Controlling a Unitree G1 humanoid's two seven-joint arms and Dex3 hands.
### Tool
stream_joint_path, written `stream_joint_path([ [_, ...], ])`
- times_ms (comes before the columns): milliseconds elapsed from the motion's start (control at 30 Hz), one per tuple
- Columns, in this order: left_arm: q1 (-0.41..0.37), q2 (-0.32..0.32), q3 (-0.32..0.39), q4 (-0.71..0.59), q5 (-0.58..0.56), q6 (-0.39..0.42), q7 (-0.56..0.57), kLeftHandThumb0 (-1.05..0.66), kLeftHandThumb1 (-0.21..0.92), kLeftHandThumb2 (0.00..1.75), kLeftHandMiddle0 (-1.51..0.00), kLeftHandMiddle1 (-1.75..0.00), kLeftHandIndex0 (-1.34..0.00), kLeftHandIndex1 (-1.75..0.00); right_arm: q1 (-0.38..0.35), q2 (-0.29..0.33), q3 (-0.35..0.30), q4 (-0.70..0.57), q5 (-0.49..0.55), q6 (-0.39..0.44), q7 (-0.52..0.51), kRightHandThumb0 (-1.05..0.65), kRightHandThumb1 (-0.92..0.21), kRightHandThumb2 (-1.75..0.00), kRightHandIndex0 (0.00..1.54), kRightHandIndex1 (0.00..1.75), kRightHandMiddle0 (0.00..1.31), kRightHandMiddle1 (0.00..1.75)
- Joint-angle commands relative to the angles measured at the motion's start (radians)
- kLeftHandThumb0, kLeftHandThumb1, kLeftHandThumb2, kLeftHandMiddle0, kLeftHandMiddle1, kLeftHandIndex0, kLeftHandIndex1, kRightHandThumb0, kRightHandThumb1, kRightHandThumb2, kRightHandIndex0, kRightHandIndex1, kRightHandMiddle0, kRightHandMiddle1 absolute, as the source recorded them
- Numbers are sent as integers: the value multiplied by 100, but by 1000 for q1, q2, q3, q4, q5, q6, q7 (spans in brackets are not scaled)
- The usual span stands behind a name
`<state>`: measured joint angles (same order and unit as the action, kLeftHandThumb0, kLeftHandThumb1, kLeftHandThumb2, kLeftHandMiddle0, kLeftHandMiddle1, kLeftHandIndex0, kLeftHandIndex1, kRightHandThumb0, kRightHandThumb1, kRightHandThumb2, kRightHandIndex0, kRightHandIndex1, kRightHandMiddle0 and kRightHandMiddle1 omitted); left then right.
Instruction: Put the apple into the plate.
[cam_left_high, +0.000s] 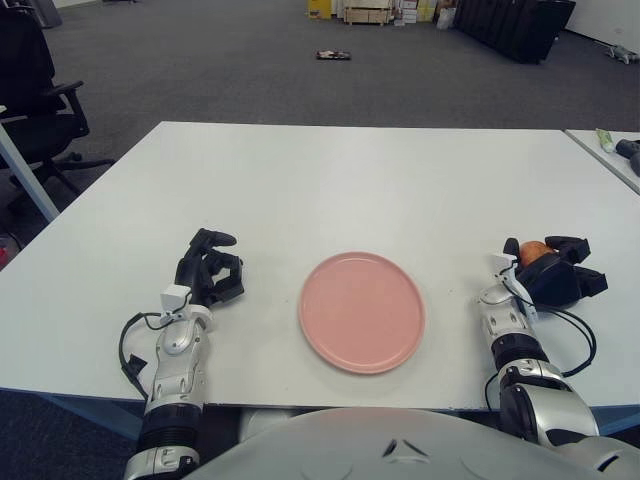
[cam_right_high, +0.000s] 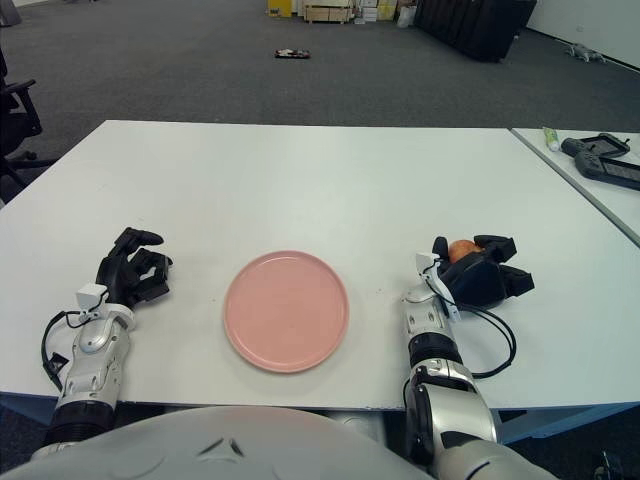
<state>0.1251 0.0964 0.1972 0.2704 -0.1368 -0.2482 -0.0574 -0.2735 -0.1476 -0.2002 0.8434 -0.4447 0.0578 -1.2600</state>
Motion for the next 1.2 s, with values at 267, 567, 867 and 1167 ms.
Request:
stream_joint_path([
  [267,0,-10,6,14,-6,27,7,-1,41,122,-46,-174,-39,-175,59,27,8,61,40,-37,-51,-50,-25,-139,128,175,66,175],
  [567,-4,-1,2,30,8,11,2,-1,41,122,-46,-175,-39,-175,71,22,8,43,73,-147,-39,-50,-25,-140,130,175,66,175],
  [867,-11,-4,8,42,-6,4,-2,-1,41,122,-45,-175,-40,-175,85,26,19,0,86,-193,-17,-50,-25,-140,130,175,66,175],
  [1167,-16,-7,14,48,-20,-1,-4,-1,37,126,-48,-175,-44,-173,128,45,39,-132,70,-197,16,-49,-26,-139,131,175,66,175],
])
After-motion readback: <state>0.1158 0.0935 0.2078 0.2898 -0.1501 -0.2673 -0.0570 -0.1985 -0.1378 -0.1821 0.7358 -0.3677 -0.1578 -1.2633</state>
